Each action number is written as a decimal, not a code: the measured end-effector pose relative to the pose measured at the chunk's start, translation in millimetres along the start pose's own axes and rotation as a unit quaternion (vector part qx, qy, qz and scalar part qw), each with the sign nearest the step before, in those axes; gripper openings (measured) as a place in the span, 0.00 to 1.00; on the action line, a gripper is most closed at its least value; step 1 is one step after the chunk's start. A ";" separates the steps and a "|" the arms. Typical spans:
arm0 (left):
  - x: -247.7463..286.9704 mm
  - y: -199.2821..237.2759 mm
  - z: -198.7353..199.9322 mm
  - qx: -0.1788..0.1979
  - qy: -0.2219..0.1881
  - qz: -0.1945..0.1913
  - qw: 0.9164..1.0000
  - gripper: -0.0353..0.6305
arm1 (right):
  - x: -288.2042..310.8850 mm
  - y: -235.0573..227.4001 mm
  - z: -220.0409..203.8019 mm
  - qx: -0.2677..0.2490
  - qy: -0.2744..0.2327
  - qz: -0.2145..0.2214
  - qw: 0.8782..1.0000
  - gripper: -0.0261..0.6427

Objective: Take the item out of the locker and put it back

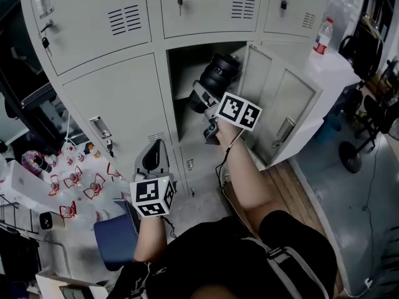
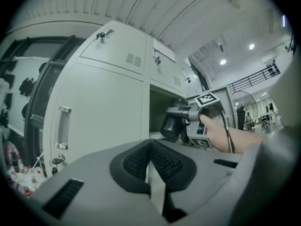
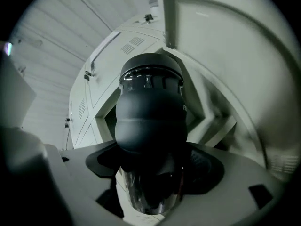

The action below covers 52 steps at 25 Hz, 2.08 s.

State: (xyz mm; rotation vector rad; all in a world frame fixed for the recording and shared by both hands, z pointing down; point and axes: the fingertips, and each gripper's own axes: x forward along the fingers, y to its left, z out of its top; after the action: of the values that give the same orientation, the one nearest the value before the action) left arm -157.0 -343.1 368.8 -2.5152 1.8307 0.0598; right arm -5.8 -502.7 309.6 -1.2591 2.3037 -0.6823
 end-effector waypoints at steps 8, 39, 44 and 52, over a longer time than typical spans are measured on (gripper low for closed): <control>5.2 25.1 1.0 0.002 0.001 0.023 1.000 0.07 | 51.2 -22.9 13.9 0.033 0.029 -0.010 0.999 0.63; 6.8 20.5 -8.1 -0.003 0.010 0.018 1.000 0.07 | 101.0 -54.5 33.3 -0.318 0.087 -0.125 0.936 0.63; 5.6 14.9 -5.7 -0.003 0.006 0.012 1.000 0.07 | 79.2 -38.1 31.9 -0.336 0.048 -0.103 0.935 0.67; 8.4 2.4 -5.6 -0.010 0.001 0.000 1.000 0.07 | -15.5 29.7 27.0 -0.365 -0.053 -0.049 0.928 0.54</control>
State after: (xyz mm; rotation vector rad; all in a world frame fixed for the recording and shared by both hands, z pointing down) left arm -156.6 -352.0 374.0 -2.5286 1.8405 0.0765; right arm -1.7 -481.4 272.5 -1.6674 2.4957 0.2659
